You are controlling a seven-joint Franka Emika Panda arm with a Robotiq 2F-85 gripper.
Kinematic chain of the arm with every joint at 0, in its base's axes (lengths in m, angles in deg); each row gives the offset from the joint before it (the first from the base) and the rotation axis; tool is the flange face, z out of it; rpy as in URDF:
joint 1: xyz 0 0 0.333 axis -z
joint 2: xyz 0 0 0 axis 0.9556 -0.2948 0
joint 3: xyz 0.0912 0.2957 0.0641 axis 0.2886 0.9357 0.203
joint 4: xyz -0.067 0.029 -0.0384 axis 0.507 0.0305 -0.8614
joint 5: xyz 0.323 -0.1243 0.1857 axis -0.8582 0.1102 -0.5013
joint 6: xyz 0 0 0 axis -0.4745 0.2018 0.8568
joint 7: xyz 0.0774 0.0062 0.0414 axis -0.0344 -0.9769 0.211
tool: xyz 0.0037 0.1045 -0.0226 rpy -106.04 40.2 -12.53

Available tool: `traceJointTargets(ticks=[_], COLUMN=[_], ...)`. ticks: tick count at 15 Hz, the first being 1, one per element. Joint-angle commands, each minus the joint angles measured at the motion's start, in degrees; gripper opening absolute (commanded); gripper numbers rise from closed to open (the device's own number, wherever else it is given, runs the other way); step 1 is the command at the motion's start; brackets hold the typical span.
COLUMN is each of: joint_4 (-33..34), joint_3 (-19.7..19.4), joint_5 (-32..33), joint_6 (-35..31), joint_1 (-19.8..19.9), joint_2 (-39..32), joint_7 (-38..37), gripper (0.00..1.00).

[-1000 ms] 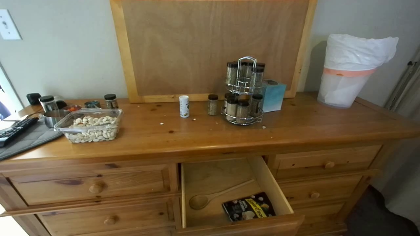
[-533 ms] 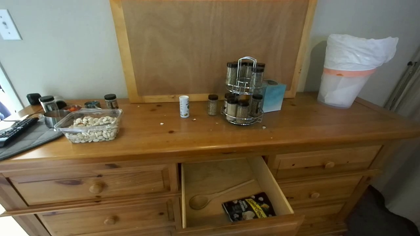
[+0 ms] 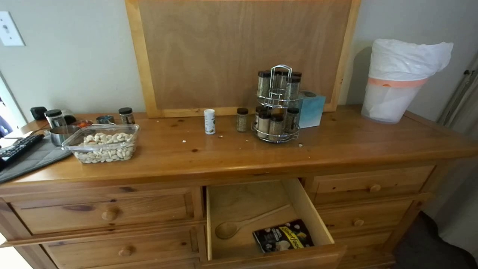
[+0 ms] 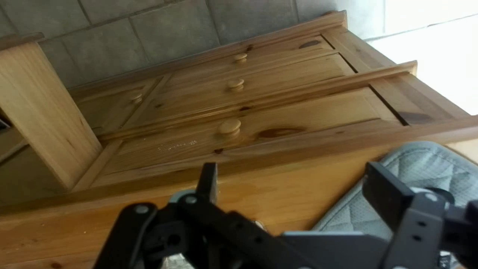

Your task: Open the top left drawer

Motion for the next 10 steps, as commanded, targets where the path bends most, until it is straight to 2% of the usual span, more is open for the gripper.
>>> traceJointTargets(ticks=[1, 3, 4, 6, 7, 8, 10], joint_4=[0.0, 0.0, 0.0, 0.1, 0.1, 0.1, 0.2], joint_3=[1.1, 1.1, 3.0, 3.1, 2.5, 1.9, 1.9], joint_5=[8.1, 14.8, 18.4, 26.4, 27.9, 23.3, 25.6], joint_6=[-6.9, -9.7, -10.9, -12.5, -13.5, -10.7, -12.0], joint_1=[3.7, 6.1, 9.4, 12.2, 12.7, 10.5, 11.9], joint_2=[-9.3, -13.5, -15.0, -18.1, -20.1, -16.5, -19.2], joint_7=[-4.6, -8.9, -11.6, -17.7, -19.3, -14.7, -16.6], gripper=[1.00, 1.00, 1.00, 1.00, 1.00, 1.00, 1.00])
